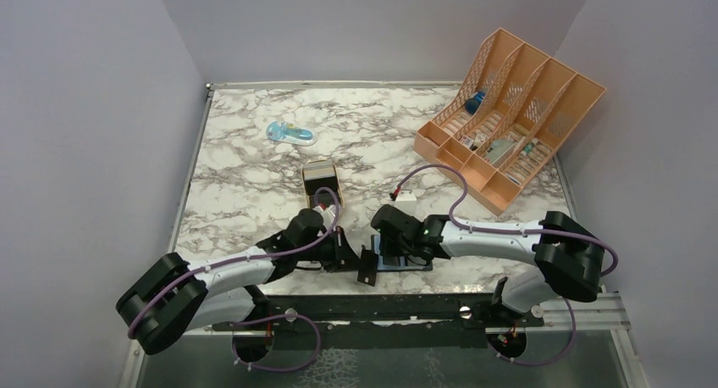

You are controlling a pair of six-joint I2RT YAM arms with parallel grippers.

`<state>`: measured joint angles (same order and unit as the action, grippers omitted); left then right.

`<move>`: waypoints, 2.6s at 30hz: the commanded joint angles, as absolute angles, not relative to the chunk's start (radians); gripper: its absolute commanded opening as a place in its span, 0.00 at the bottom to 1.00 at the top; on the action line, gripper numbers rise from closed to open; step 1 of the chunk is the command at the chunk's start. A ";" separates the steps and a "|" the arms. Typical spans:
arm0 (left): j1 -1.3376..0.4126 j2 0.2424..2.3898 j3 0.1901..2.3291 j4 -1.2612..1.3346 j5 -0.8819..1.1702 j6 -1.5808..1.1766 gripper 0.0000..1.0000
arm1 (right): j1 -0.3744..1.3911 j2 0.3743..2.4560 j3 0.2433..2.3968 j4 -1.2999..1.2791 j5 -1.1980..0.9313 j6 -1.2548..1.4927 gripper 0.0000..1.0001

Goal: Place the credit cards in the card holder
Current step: Turn over the card slot in the card holder.

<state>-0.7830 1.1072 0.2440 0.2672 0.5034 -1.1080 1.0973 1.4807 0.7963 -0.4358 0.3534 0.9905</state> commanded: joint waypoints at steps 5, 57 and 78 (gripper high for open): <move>-0.805 1.148 0.261 0.353 0.534 -1.105 0.00 | 1.090 1.463 0.787 -0.398 0.352 0.997 0.41; -0.842 1.117 0.292 0.255 0.564 -1.027 0.00 | 1.091 1.460 0.779 -0.399 0.360 0.996 0.41; -0.842 1.175 0.316 0.306 0.553 -1.017 0.00 | 1.091 1.459 0.785 -0.393 0.345 0.988 0.40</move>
<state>-0.8391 1.1671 0.2928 0.2535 0.5350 -1.0233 1.0973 1.4807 0.7876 -0.4183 0.3523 0.9897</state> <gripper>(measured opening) 0.010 0.408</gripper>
